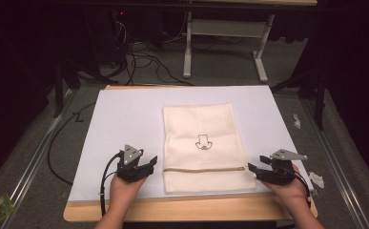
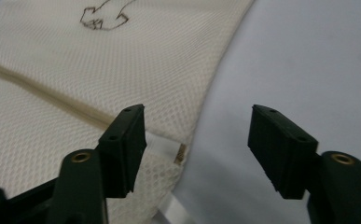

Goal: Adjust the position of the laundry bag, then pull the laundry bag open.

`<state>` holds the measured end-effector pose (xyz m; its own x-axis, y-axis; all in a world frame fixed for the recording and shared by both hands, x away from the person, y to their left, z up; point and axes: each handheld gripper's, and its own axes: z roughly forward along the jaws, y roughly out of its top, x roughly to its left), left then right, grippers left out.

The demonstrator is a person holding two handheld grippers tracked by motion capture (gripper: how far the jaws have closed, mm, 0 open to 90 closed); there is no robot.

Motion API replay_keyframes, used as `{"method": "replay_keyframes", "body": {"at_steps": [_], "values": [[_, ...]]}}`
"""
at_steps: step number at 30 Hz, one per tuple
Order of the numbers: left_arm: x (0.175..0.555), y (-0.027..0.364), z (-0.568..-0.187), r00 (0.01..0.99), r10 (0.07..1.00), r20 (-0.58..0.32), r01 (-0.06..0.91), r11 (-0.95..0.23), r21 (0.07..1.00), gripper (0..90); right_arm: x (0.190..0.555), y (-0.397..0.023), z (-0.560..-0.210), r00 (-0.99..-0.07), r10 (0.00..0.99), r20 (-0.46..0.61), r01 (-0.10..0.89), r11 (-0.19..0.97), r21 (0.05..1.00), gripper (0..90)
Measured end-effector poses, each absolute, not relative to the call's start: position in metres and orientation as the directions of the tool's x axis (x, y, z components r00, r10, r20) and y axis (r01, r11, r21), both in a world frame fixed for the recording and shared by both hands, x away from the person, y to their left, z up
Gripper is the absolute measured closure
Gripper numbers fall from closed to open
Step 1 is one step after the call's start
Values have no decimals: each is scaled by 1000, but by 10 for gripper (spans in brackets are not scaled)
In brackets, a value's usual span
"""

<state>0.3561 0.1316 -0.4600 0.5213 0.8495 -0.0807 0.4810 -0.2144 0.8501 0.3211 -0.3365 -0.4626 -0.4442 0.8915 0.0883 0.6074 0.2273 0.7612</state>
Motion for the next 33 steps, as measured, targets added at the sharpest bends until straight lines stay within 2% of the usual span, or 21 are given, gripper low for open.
{"method": "replay_keyframes", "body": {"at_steps": [4, 10, 16, 25, 31, 33], "values": [[356, 125, -460, 540, 841, -46, 433, -231, 871, 367, 322, -329, -471, -456, 885, 99, 644, 251, 722, 442], [355, 123, -458, 527, 849, -29, 412, -226, 883, 361, 323, -327, -473, -457, 882, 113, 649, 244, 720, 491], [354, 123, -458, 549, 836, -23, 397, -236, 887, 383, 324, -329, -472, -428, 894, 129, 667, 217, 713, 599], [355, 119, -456, 552, 833, -44, 417, -230, 879, 394, 322, -326, -475, -460, 880, 120, 665, 252, 703, 643], [352, 114, -454, 568, 822, -36, 414, -248, 876, 389, 320, -322, -475, -480, 872, 96, 652, 282, 704, 722], [351, 112, -453, 579, 814, -58, 424, -239, 874, 391, 320, -322, -475, -492, 866, 90, 646, 294, 705, 763]]}}
